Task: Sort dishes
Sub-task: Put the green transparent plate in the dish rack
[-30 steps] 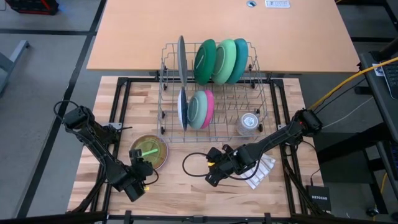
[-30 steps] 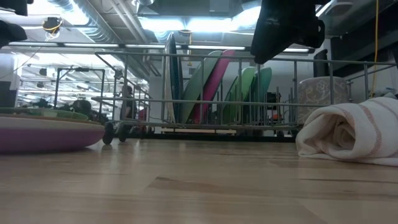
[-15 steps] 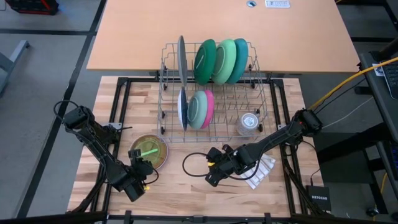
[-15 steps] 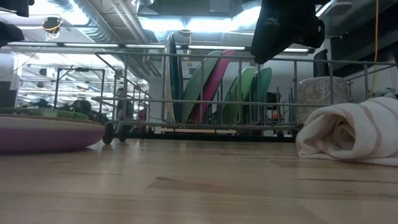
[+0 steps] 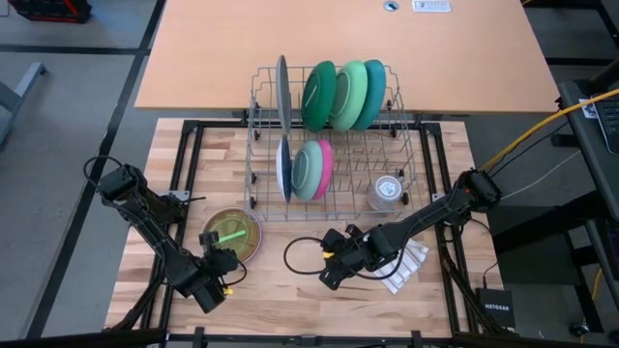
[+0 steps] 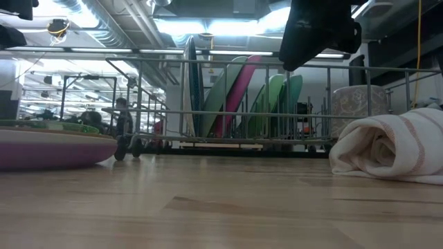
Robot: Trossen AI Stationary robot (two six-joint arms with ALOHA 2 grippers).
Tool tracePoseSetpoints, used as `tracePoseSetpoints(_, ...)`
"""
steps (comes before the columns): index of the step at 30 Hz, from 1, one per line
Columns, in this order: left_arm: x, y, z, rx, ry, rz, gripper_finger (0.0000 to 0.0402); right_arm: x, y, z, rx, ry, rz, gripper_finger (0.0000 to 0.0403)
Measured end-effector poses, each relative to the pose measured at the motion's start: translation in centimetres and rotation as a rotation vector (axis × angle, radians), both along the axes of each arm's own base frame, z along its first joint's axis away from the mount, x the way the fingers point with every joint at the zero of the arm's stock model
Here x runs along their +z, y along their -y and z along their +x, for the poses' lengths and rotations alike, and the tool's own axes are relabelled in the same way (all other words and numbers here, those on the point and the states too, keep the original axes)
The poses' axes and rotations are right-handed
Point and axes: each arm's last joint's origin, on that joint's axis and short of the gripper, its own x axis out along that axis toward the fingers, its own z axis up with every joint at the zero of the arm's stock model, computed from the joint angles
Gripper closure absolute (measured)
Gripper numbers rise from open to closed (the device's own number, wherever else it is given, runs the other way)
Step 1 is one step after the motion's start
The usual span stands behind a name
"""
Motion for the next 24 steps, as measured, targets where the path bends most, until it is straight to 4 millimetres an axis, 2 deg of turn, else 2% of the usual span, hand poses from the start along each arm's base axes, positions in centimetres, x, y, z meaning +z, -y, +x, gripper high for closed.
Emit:
tracePoseSetpoints(3,-0.01,0.00,0.00,0.001,0.001,-0.001,0.0398,0.00,0.00,0.00,0.000,0.000,0.000,0.0329)
tracePoseSetpoints(7,-0.01,0.11,0.09,0.010,0.013,-0.015,0.0395,0.00,0.00,0.00,0.000,0.000,0.000,0.0329)
tracePoseSetpoints(13,-0.01,0.11,0.09,0.086,0.040,-0.037,0.0359,0.00,0.00,0.00,0.000,0.000,0.000,0.0329)
tracePoseSetpoints(18,-0.02,0.11,0.11,0.084,0.040,-0.037,0.0328,0.00,0.00,0.00,0.000,0.000,0.000,0.0329)
tracePoseSetpoints(24,-0.98,-0.75,0.47,0.121,0.047,-0.037,0.0316,0.00,0.00,0.00,0.000,0.000,0.000,0.0329)
